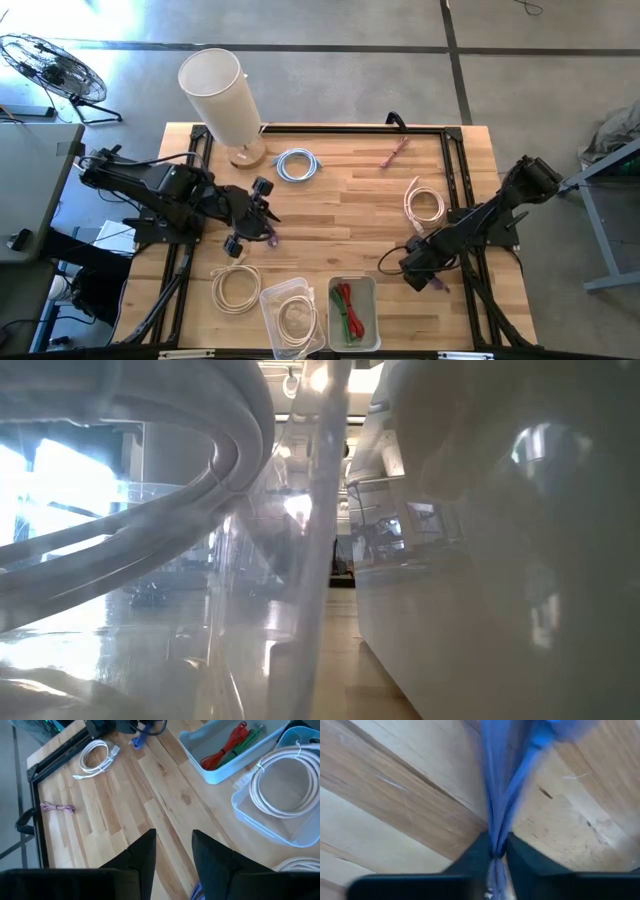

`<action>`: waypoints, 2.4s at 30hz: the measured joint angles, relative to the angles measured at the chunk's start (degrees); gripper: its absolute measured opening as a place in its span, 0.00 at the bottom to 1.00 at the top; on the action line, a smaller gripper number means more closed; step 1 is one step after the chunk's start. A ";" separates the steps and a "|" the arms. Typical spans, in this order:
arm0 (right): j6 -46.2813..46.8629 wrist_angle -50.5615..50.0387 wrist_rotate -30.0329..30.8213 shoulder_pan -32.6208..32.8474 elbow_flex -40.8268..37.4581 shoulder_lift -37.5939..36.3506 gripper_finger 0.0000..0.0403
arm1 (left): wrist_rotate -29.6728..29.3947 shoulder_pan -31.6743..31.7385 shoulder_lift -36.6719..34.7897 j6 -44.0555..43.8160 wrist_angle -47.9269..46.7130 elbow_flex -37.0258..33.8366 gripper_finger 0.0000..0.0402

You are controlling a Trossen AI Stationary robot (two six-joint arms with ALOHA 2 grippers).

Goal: Pick & Place USB Port
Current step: Put the right purple USB cable into the white bin

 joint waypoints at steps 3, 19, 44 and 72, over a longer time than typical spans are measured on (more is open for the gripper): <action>-1.66 -0.04 0.32 -0.16 -0.02 0.00 0.05 | -0.02 0.00 0.61 0.00 -0.10 0.09 0.30; -7.47 -4.70 15.85 1.04 10.94 0.79 0.03 | -3.58 0.02 1.24 0.11 3.10 0.04 0.30; -53.12 -14.83 43.37 -9.31 47.11 0.48 0.03 | -2.80 0.04 1.44 1.68 18.28 0.02 0.55; -97.52 8.83 30.33 -19.02 62.49 0.35 0.03 | 1.93 7.32 1.77 0.80 44.36 0.07 0.58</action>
